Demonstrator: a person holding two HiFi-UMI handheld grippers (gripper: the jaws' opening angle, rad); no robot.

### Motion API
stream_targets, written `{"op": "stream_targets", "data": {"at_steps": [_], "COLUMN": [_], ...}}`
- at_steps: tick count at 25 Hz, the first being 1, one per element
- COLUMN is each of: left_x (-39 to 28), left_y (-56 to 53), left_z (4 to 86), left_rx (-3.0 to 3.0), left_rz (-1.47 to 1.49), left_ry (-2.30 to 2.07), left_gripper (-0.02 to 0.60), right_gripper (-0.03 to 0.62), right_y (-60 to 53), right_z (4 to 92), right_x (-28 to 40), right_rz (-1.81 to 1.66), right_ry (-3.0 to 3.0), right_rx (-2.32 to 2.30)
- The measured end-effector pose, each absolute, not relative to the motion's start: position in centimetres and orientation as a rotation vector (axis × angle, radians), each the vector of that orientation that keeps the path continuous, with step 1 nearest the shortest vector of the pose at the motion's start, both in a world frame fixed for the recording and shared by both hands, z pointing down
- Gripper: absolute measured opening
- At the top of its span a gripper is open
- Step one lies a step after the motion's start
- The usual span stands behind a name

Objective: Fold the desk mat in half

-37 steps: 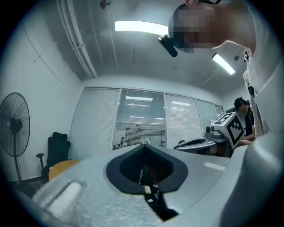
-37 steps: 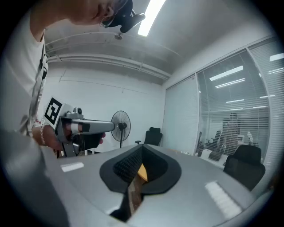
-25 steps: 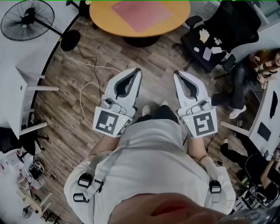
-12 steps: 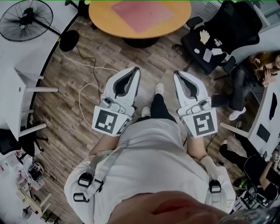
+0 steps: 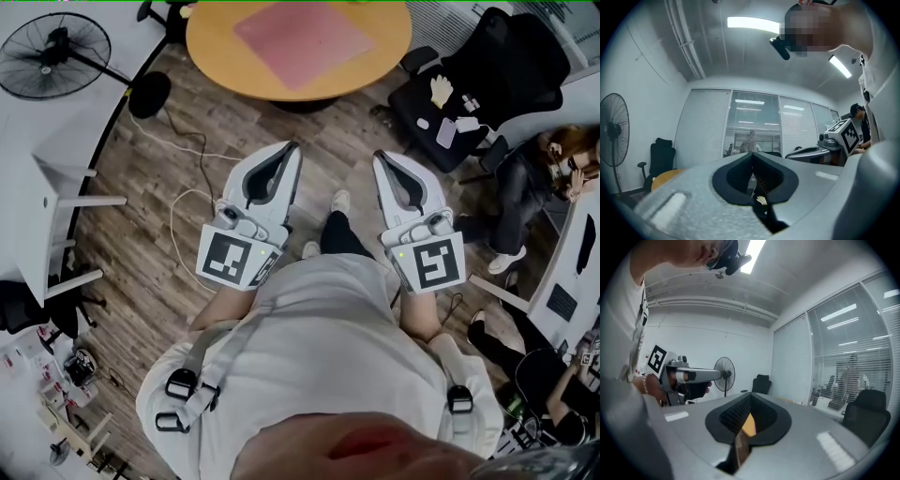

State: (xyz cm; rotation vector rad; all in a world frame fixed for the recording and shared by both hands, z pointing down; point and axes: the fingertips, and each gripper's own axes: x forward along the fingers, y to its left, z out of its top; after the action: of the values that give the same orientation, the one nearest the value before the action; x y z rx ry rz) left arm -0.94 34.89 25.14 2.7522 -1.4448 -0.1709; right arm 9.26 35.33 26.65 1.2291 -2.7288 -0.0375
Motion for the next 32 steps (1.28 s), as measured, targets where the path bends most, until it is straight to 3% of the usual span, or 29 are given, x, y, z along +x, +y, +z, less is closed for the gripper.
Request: {"op": "stream_targets", "data": {"at_steps": [32], "left_x": [8.4], "left_y": [16.2], "left_z": [24.8], "left_rx": [2.736], "left_rz": [-0.163], "left_ry": [-1.461], "left_gripper": [0.005], "right_gripper": [0.005], "right_y": [16.5], "right_z": [26.8], "right_x": [18.5], "right_rz": [-0.024], "right_ry": [-2.754], "right_rx": [1.190]}}
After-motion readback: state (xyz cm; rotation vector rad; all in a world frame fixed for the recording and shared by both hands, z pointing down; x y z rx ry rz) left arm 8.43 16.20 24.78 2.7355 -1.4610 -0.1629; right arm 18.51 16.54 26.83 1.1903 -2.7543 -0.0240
